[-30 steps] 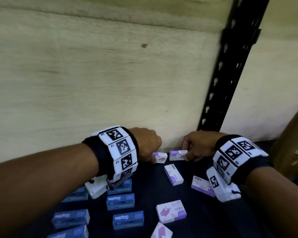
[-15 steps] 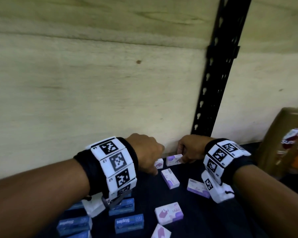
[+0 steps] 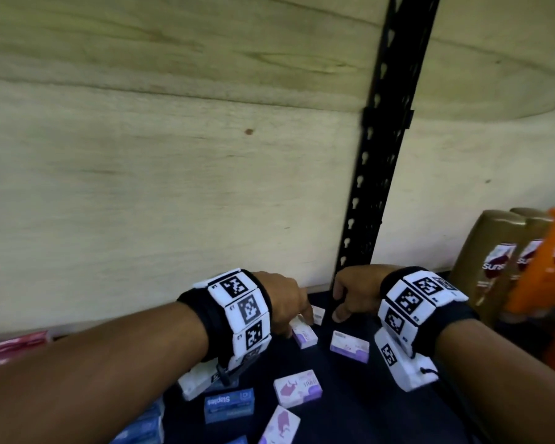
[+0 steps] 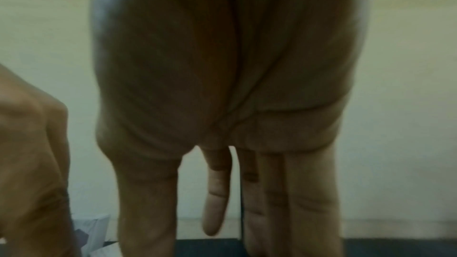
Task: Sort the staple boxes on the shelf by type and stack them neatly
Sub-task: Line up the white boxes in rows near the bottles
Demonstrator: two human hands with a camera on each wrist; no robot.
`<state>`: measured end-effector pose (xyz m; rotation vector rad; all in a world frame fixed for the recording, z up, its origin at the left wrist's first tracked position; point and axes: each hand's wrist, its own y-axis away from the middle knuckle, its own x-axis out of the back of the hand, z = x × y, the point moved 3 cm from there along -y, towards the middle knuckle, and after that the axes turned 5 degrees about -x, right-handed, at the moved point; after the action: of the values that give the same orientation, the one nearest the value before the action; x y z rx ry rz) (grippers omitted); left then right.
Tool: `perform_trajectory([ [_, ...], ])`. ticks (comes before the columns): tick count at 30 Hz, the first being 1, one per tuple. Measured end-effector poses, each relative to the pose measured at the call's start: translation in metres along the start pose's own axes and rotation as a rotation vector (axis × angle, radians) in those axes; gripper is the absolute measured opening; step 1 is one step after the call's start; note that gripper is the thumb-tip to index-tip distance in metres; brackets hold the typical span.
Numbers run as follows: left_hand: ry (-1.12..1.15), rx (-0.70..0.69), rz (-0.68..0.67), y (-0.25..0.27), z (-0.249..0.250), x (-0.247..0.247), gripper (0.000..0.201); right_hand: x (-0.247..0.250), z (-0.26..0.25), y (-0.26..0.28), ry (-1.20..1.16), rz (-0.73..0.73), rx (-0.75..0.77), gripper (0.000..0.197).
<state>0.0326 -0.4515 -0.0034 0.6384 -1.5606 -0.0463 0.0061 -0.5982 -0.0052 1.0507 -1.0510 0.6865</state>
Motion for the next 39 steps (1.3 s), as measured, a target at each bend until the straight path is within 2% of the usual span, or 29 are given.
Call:
perform_trajectory([
  [5,-0.003,-0.011,0.012,-0.001,-0.003,-0.002,0.044,-0.003,-0.012,-0.001,-0.095,-0.018,0.117,0.052],
  [9,0.015,-0.003,0.005,0.001,-0.005,0.0,0.036,-0.005,-0.018,-0.006,-0.046,-0.031,0.121,0.052],
  [13,0.051,-0.003,0.013,0.005,-0.011,-0.002,0.031,-0.006,-0.023,-0.016,0.03,-0.044,0.107,0.062],
  [18,0.085,-0.03,0.052,0.007,-0.016,-0.006,0.028,0.002,-0.022,-0.022,0.034,-0.023,0.112,0.036],
  [21,0.083,-0.054,0.069,0.007,-0.016,-0.006,0.028,0.007,-0.019,-0.02,0.019,-0.016,0.125,0.027],
  [25,0.134,-0.07,0.082,0.01,-0.018,-0.009,0.029,0.006,-0.016,-0.021,0.0,0.022,0.127,0.024],
  [30,0.174,-0.064,0.036,0.012,-0.021,-0.015,0.035,0.005,-0.014,-0.024,-0.112,0.011,0.119,0.022],
  [34,0.195,-0.068,0.057,0.012,-0.021,-0.017,0.032,0.004,-0.013,-0.025,-0.159,0.018,0.113,0.021],
  [39,0.175,-0.08,0.12,0.014,-0.014,-0.016,0.043,0.004,-0.012,-0.024,-0.19,0.051,0.107,0.017],
])
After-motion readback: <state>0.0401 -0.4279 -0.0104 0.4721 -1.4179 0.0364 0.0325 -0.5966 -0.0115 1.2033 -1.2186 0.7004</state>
